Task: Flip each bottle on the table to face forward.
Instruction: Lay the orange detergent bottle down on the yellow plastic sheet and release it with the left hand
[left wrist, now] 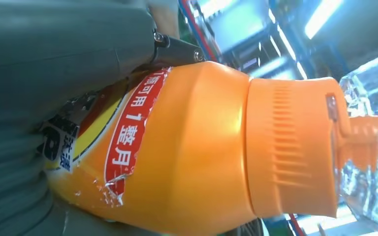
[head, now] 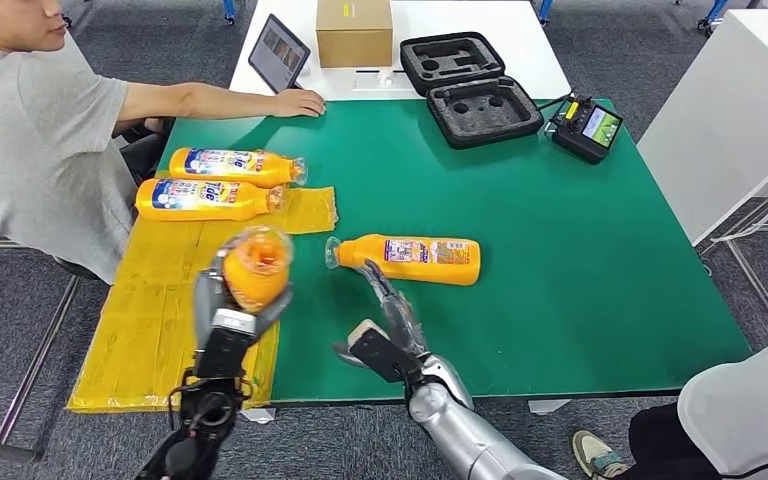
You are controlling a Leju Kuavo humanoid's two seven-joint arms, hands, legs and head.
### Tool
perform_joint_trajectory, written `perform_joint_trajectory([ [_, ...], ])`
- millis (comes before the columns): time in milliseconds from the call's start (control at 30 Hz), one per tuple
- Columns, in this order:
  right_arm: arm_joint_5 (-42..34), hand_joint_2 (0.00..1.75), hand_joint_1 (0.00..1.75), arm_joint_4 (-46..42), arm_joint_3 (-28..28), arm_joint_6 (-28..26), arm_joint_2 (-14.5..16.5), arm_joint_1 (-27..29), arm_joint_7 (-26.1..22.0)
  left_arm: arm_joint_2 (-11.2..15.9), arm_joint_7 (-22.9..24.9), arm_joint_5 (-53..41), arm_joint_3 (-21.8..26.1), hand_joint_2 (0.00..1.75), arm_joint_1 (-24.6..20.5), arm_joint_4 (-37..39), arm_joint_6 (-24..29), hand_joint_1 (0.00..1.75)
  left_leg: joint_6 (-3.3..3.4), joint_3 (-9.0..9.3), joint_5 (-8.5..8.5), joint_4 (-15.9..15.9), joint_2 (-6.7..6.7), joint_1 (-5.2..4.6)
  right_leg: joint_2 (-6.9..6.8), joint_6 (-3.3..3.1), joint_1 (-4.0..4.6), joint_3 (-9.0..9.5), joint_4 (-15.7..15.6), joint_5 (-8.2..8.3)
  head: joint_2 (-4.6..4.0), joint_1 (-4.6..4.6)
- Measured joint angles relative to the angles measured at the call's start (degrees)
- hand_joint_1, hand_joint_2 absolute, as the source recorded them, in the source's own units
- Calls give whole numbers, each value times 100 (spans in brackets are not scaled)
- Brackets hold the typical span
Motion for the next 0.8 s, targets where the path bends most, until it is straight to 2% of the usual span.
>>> perform_joint_trajectory([
  [133, -222, 0, 0, -304, -165, -20, -71, 162, -18, 211, 41, -25, 300, 175, 62, -218, 19, 175, 0, -1, 0, 0, -1, -1, -1, 0, -1, 0, 0, 0, 0, 1],
  [267, -312, 175, 0, -538, -264, -23, -111, 269, -20, 367, 43, 9, 600, 175, 27, -359, 26, 175, -1, 0, 1, 1, 0, -1, -1, 0, -1, 0, 0, 1, 0, 0],
  [367, -369, 175, 0, -643, -290, -32, -120, 339, -22, 430, 46, -173, 726, 175, -35, -405, 26, 175, -1, 0, 2, 1, 0, 0, -1, 0, 0, -1, 0, 1, 0, 1],
  [500, -487, 175, 0, -768, -297, -44, -151, 456, -22, 496, 320, -1254, 921, 175, -295, -222, -86, 175, -2, 0, 2, 1, -1, 0, -2, 0, -1, -1, 0, 1, 0, 1],
  [667, -567, 175, 0, -952, -298, -21, -214, 568, -22, 648, 784, -1920, 884, 175, -761, 500, -264, 175, -3, 0, 5, 1, 1, -1, 0, 0, -1, -4, 0, 4, 0, -1],
  [800, -594, 175, 0, -1065, -297, 83, -238, 583, -22, 699, 1105, -2291, 622, 175, -1279, 1454, -518, 175, -2, -1, 7, 2, -2, -1, -4, 0, -1, -3, 0, 5, 0, 1],
])
